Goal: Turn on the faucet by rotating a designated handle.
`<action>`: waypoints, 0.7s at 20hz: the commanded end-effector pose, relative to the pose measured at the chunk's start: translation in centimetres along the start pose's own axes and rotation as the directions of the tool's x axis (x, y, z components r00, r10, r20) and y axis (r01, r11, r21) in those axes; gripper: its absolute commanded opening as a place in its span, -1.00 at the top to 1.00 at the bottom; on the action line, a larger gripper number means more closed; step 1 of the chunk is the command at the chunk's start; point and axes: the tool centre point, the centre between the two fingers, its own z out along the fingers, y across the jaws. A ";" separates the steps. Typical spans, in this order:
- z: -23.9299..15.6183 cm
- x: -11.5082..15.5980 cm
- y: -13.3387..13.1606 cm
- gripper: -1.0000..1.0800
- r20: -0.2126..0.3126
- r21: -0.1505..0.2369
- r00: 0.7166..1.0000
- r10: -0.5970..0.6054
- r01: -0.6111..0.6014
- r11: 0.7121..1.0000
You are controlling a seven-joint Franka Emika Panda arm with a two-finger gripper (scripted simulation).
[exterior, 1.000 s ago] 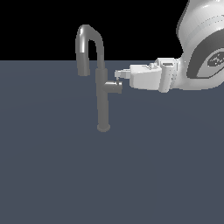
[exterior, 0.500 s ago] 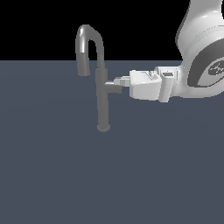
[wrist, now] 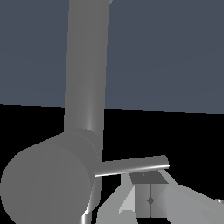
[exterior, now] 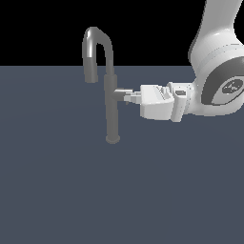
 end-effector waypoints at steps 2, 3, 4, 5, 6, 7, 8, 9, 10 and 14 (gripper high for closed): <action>0.0 2.0 -0.1 1.00 -0.004 0.003 1.000 0.019 -0.019 1.000; 0.0 2.5 -0.2 1.00 -0.005 0.003 1.000 0.023 -0.023 1.000; 0.0 3.0 -0.2 1.00 -0.005 0.004 1.000 0.028 -0.028 1.000; 0.0 3.5 -0.2 1.00 -0.006 0.004 0.999 0.032 -0.032 0.999; 0.0 4.0 -0.3 1.00 -0.006 0.004 0.999 0.036 -0.036 0.999; 0.0 4.5 -0.3 1.00 -0.007 0.004 0.999 0.040 -0.040 0.999; 0.0 5.0 -0.3 1.00 -0.007 0.005 0.999 0.045 -0.045 0.999; 0.0 5.0 -0.3 1.00 -0.007 0.005 0.999 0.045 -0.045 0.999; 0.0 1.6 -1.3 1.00 0.007 -0.005 1.000 -0.015 0.015 1.000; 0.0 3.3 -1.8 1.00 0.002 -0.002 1.000 0.005 -0.005 1.000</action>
